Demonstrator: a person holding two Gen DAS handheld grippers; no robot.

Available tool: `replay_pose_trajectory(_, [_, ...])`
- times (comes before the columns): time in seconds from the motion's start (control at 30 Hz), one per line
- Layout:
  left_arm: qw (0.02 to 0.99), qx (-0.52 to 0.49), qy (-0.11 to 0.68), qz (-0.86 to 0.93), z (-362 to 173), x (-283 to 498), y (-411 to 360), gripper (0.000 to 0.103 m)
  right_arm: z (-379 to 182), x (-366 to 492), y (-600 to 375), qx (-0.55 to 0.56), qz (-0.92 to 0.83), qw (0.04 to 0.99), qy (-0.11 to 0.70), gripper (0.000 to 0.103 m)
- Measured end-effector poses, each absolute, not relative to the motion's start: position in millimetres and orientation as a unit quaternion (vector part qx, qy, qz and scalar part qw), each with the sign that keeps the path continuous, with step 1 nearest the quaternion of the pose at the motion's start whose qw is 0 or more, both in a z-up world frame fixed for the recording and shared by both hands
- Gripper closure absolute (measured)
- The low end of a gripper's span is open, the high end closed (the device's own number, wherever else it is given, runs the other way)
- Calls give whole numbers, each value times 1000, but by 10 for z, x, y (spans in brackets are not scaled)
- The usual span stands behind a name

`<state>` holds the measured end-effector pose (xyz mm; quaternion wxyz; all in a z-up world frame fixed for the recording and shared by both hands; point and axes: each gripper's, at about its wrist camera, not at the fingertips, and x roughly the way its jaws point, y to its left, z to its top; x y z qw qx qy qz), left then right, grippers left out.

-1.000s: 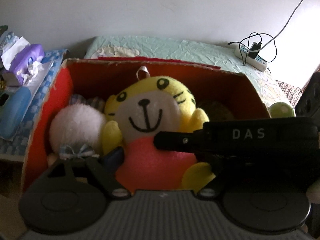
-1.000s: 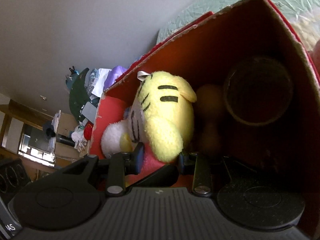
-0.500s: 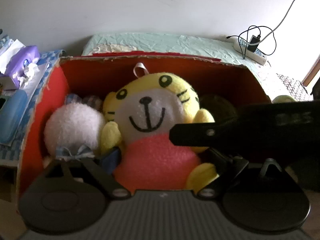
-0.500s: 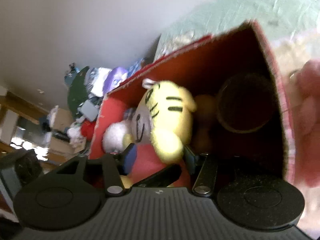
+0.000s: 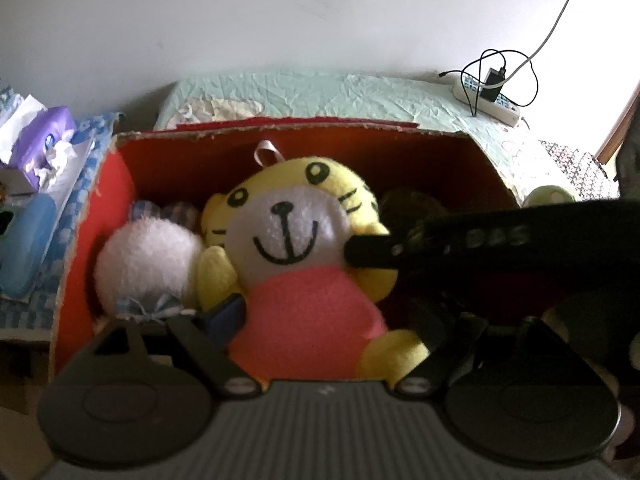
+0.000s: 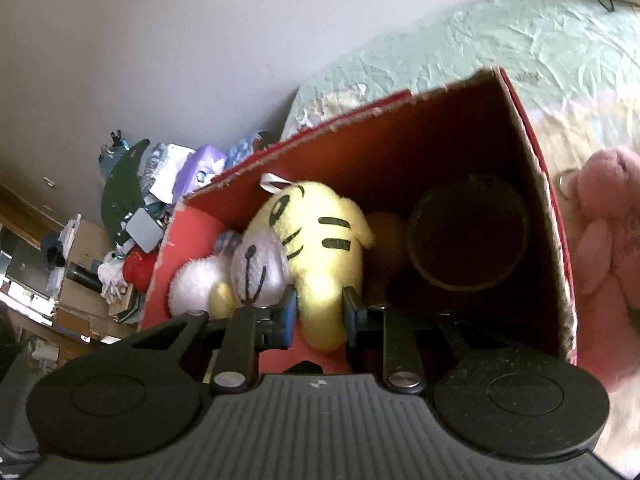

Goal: Organize objects
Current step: 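Lower the yellow tiger into the red box and open the right gripper, then move the right gripper back to the green-and-pink plush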

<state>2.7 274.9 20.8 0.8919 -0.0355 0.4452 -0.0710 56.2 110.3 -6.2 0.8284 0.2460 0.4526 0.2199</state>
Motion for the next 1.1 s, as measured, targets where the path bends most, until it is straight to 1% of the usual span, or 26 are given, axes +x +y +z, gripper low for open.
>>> replay_pose_trajectory(0.13, [888, -34, 455, -56, 171, 50, 2751, 15, 20, 502, 1029, 248, 219, 835, 439, 70])
replay_pose_trajectory(0.27, [886, -37, 459, -49, 170, 80, 2766, 15, 109, 423, 963, 248, 218, 842, 426, 66])
replay_pose_trajectory(0.8, [894, 6, 447, -21, 349, 12, 2600, 13, 341, 38, 838, 165, 160, 901, 368, 66])
replay_pose_trajectory(0.83, [896, 8, 443, -21, 374, -3, 2580, 11, 343, 30, 824, 164, 159, 900, 371, 65])
replay_pose_trajectory(1.1, [901, 41, 432, -9, 454, -44, 2358, 10, 390, -119, 592, 174, 158, 901, 365, 64])
